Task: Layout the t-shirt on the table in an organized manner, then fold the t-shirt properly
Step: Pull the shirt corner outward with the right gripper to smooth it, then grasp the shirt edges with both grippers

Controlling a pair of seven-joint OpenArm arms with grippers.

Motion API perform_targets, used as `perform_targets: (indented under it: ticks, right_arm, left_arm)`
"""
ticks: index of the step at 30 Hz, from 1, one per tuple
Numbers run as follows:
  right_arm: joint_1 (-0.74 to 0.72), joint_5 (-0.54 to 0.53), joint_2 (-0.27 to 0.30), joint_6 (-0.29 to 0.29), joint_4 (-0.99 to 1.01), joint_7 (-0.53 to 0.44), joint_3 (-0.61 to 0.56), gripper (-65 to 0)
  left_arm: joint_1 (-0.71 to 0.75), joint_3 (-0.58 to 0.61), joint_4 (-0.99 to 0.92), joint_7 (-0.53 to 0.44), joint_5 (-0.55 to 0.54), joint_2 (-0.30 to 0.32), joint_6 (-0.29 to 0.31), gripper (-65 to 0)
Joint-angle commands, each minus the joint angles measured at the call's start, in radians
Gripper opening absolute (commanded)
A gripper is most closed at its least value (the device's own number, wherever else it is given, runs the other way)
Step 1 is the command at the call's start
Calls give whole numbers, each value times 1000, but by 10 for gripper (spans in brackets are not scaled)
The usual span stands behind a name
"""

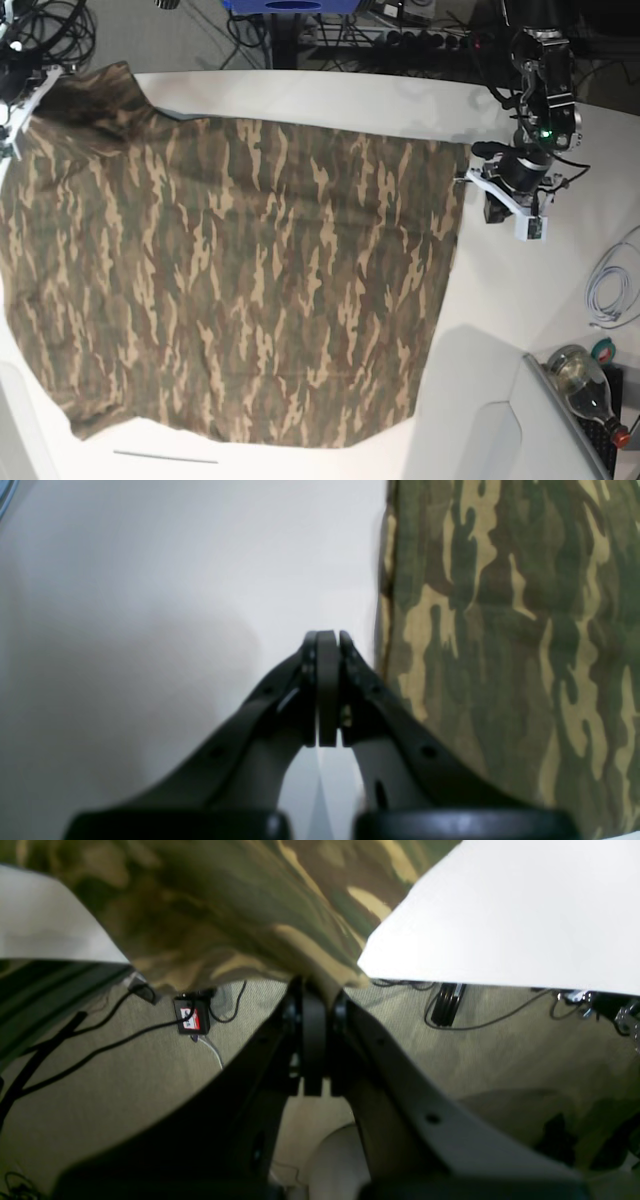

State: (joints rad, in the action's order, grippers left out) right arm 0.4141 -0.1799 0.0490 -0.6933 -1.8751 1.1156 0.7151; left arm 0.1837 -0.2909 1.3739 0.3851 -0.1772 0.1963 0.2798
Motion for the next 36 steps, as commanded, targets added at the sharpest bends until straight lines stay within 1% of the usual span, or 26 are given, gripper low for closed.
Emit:
perform_targets:
  ticks: [1, 5, 9, 10, 12, 13, 14, 16, 17, 18, 24, 29, 36]
  right_arm:
    - [1, -2, 12, -5, -13, -9, 4, -650]
    - [1, -2, 12, -5, -13, -9, 4, -650]
    - [1, -2, 10, -5, 1, -9, 4, -650]
    - [1, -2, 10, -5, 9, -9, 4, -650]
    - [1, -2, 10, -5, 21, -10, 4, -650]
    - [1, -2, 10, -5, 24, -10, 4, -650]
    - [1, -2, 10, -5, 25, -10, 4, -650]
    - [2, -2, 10, -5, 27, -10, 4, -650]
    - [2, -2, 10, -5, 27, -10, 4, -650]
    - [2, -2, 10, -5, 27, -10, 4, -650]
    - [2, -2, 10, -5, 27, -10, 4, -650]
    - [1, -2, 10, -5, 29, -10, 4, -650]
    - [-1, -2, 10, -5, 29, -10, 4, -650]
  left_arm:
    - [7, -3, 22, -19, -9, 10, -1, -650]
    - [79, -6, 85, -25, -15, 7, -1, -650]
    - [150, -17, 160, -25, -18, -18, -1, -650]
    - [170, -17, 174, -25, -41, -18, -1, -650]
    - [198, -17, 183, -25, -124, -16, -1, -650]
    - [208, -17, 183, -25, -180, -11, -1, -581]
    - [219, -17, 180, -25, -227, -8, -1, -487]
    - [238, -17, 170, -25, -301, 2, -1, -346]
    - [241, -15, 164, -25, -322, 2, -1, -313]
    - [241, -15, 154, -25, -338, 1, -1, -304]
    - [221, -15, 66, -27, -353, -7, -1, -369]
    - [208, -15, 9, -27, -353, -18, -1, -369]
    - [187, -4, 8, -24, -350, -19, -1, -369]
